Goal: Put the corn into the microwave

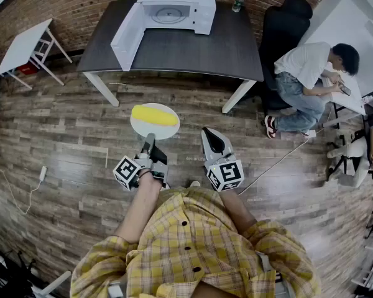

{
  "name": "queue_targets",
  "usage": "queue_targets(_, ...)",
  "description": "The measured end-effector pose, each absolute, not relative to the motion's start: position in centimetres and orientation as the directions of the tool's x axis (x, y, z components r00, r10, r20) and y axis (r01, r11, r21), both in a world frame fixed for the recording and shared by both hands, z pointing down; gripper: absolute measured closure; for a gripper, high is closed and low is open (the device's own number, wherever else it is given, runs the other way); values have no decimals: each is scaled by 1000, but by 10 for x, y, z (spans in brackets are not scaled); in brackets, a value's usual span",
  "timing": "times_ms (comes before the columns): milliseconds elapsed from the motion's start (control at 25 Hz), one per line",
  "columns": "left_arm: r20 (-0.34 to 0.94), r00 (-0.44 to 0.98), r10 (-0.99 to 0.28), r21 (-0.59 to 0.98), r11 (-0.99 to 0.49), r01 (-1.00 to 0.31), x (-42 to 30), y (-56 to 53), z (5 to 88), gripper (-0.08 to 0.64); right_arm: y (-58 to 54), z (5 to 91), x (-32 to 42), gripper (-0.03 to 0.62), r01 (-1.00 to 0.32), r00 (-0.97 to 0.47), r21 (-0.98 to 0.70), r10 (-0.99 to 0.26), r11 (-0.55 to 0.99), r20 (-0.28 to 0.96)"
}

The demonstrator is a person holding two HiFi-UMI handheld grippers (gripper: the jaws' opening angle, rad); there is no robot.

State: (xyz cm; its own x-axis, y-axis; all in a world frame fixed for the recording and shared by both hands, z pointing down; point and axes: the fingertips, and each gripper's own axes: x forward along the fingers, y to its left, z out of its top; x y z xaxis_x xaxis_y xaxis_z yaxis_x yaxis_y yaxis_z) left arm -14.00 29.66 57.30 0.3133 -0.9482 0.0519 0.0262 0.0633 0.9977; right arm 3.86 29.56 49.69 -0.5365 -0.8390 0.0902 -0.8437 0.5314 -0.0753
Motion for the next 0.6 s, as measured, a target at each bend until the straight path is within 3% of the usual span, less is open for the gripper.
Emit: queue_targets(600, 69, 319, -945, 997, 75, 9, -99, 313, 575, 545, 300, 514, 80, 597, -831, -555, -95, -826, 548, 95)
